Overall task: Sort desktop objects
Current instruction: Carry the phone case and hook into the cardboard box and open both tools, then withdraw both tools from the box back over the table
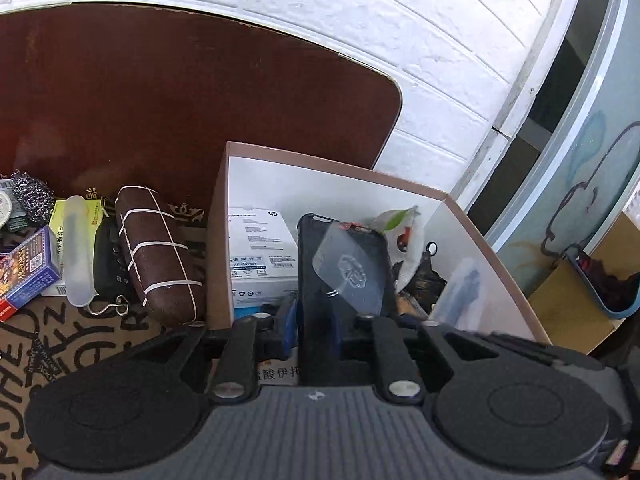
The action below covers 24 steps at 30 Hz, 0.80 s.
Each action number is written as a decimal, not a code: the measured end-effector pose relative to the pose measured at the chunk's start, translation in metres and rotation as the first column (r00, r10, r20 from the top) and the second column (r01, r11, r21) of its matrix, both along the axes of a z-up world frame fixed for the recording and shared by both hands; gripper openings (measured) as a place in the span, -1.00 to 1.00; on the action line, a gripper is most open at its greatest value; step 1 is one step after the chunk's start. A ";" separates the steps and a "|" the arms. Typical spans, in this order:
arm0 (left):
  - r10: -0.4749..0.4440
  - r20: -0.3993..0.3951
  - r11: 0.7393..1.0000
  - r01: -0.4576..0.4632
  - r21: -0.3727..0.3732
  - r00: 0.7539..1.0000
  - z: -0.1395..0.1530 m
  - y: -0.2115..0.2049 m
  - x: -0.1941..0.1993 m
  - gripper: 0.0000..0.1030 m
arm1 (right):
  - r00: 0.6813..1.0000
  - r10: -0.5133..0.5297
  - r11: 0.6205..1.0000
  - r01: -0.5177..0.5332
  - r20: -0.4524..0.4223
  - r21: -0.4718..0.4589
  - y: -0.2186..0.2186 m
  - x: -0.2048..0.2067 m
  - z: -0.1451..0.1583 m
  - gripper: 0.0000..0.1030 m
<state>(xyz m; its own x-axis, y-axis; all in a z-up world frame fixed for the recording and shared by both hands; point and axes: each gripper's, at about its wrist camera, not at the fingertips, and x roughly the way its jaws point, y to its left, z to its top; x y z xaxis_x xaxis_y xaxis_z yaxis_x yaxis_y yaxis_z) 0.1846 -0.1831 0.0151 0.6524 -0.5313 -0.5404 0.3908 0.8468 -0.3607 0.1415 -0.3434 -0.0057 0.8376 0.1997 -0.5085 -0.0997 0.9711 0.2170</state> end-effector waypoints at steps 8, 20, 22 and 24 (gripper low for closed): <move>-0.028 0.089 0.998 0.032 -0.046 0.996 0.016 0.006 -0.019 0.86 | 0.998 0.033 0.985 -0.024 0.048 -0.171 0.026 -0.010 -0.007 0.20; -0.043 0.126 0.999 0.042 0.012 0.991 0.022 0.012 -0.052 0.86 | 0.992 0.015 0.971 0.016 0.128 -0.237 0.045 -0.051 0.008 0.80; -0.038 0.121 0.999 0.036 0.017 0.992 0.023 0.014 -0.059 0.86 | 0.991 0.006 0.972 0.026 0.134 -0.235 0.046 -0.059 0.010 0.80; -0.030 0.119 0.999 0.025 0.040 0.992 0.024 0.014 -0.066 0.86 | 0.990 0.004 0.974 0.028 0.138 -0.226 0.046 -0.065 0.010 0.80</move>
